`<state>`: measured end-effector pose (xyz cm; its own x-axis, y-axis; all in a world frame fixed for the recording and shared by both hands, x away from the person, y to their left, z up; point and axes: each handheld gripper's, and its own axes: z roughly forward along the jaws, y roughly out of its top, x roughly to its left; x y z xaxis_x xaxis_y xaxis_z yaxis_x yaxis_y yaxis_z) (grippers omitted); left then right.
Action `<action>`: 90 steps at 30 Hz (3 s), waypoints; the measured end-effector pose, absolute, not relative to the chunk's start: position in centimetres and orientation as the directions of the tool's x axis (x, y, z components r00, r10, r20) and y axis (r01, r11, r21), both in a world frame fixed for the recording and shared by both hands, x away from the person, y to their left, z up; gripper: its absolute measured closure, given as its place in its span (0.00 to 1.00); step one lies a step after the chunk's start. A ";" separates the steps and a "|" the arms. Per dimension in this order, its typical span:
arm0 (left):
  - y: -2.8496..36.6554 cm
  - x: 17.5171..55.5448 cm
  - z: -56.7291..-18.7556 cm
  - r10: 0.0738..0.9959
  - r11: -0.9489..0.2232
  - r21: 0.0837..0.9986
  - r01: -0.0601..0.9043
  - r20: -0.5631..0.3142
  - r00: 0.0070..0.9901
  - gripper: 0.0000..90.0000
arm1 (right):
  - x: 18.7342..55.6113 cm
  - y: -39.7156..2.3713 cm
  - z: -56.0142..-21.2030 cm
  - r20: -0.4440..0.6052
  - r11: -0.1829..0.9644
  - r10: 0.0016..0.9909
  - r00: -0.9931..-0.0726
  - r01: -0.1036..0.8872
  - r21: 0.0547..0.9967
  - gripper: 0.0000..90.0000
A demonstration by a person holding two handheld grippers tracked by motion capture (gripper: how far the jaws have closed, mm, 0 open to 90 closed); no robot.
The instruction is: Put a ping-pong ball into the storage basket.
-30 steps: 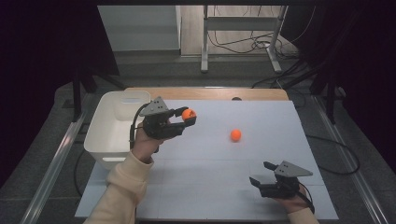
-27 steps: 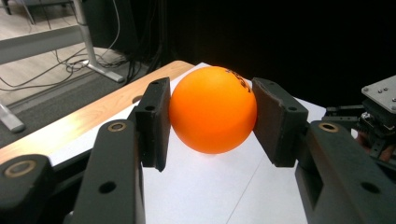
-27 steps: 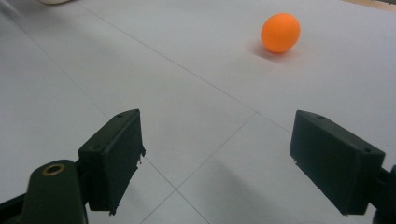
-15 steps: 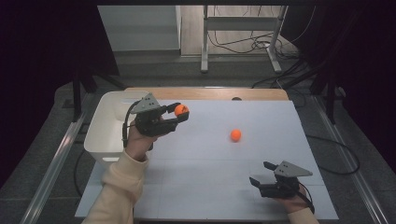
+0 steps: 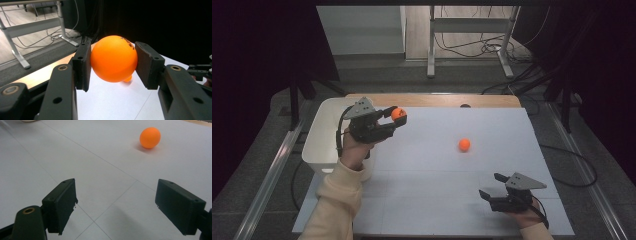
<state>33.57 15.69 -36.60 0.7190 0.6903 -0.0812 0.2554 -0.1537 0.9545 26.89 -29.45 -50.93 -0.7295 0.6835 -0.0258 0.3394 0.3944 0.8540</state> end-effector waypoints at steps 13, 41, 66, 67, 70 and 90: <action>17.2 33.6 -36.3 0.722 -0.137 0.956 0.259 -0.082 0.687 0.56 | 26.9 -29.4 -50.9 -0.031 0.400 0.684 -0.729 0.339 0.851 0.20; 20.3 33.4 -35.8 0.790 -0.090 0.960 0.264 -0.092 0.606 0.56 | 26.7 -29.5 -50.8 -0.035 0.396 0.688 -0.724 0.335 0.855 0.20; 23.6 33.5 -35.7 0.842 -0.056 0.958 0.282 -0.107 0.529 0.56 | 26.7 -29.5 -50.8 -0.033 0.391 0.688 -0.725 0.333 0.858 0.20; 23.7 33.6 -35.7 0.843 -0.054 0.957 0.284 -0.108 0.526 0.56 | 26.7 -29.5 -50.8 -0.034 0.392 0.688 -0.725 0.332 0.858 0.20; 23.8 33.6 -35.8 0.846 -0.056 0.956 0.287 -0.107 0.522 0.56 | 26.7 -29.5 -50.8 -0.034 0.391 0.689 -0.724 0.333 0.858 0.20; 25.8 35.0 -37.1 0.896 -0.057 0.935 0.351 -0.107 0.431 0.56 | 26.7 -29.4 -50.9 -0.039 0.403 0.688 -0.725 0.337 0.851 0.20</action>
<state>34.97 25.85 -37.15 0.4314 0.8957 -0.1075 0.3506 -0.0567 0.9348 26.73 -29.39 -50.86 -0.7249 0.6877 -0.0389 0.3366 0.4030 0.8511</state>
